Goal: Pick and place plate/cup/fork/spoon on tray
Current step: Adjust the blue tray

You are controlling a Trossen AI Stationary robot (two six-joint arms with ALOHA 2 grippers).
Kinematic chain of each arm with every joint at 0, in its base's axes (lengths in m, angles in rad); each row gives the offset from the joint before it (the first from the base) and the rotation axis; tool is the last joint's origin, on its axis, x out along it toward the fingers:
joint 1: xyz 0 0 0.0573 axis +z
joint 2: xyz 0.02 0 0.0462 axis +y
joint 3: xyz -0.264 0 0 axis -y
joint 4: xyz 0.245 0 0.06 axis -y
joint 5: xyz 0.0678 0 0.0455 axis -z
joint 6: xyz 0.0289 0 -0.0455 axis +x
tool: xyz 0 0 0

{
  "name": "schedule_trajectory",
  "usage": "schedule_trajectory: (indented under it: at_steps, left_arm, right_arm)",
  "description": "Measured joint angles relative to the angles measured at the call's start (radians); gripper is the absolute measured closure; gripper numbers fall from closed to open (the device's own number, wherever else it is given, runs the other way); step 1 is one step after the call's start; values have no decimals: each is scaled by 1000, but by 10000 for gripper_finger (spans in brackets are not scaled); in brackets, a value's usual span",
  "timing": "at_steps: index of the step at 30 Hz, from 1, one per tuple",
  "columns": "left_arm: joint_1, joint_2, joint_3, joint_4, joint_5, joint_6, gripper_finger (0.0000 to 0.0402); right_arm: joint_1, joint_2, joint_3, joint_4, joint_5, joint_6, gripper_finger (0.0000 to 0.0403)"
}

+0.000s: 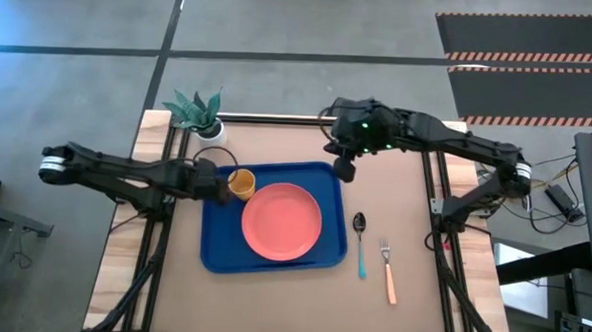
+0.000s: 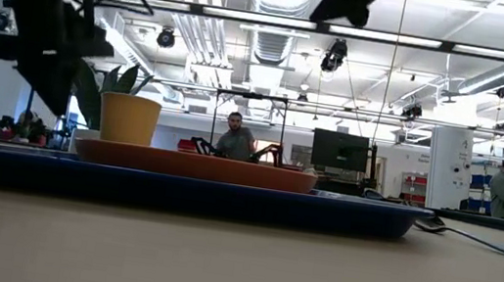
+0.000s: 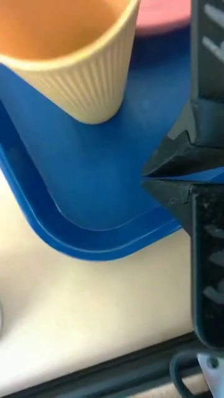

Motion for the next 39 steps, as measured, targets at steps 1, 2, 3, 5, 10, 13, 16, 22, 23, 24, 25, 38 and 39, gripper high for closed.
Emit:
schedule_trajectory:
  at_steps: [1, 2, 3, 5, 10, 13, 16, 22, 23, 24, 25, 38, 39]
  left_arm:
    - [0, -13, 13, -23, 2, 0, 401]
    - [0, -24, 25, -48, 2, 0, 401]
    - [0, -35, 37, -72, 2, 0, 401]
    - [-1, -52, 57, -105, 2, -1, 401]
    - [-18, -71, 102, -106, 2, -1, 401]
    - [-50, -68, 132, -103, 3, -2, 401]
    - [-91, -55, 175, -95, 3, -2, 402]
    - [-194, -4, 279, -79, -61, -4, 402]
    - [-217, 7, 298, -64, -80, -3, 402]
    - [-241, 19, 315, -43, -107, -2, 402]
    - [-268, 30, 328, -17, -133, -2, 402]
    - [-509, 178, 472, -77, -506, -122, 402]
    - [-516, 179, 484, -126, -521, -156, 402]
  right_arm:
    - [-12, 17, -7, 1, -2, 0, 394]
    - [-23, 36, -12, 1, -9, 1, 394]
    - [-34, 58, -15, 1, -18, 1, 394]
    - [-53, 102, -17, 3, -62, -2, 394]
    - [-96, 197, -9, 53, -154, -34, 394]
    - [-122, 237, 6, 81, -192, -41, 394]
    - [-145, 262, 34, 110, -249, -44, 394]
    - [-191, 269, 84, 146, -298, -57, 394]
    - [-200, 265, 92, 147, -298, -57, 394]
    - [-209, 261, 99, 146, -298, -57, 394]
    - [-219, 257, 107, 145, -303, -57, 394]
    - [-328, 247, 104, 164, -531, -7, 394]
    - [-329, 247, 100, 163, -534, -7, 394]
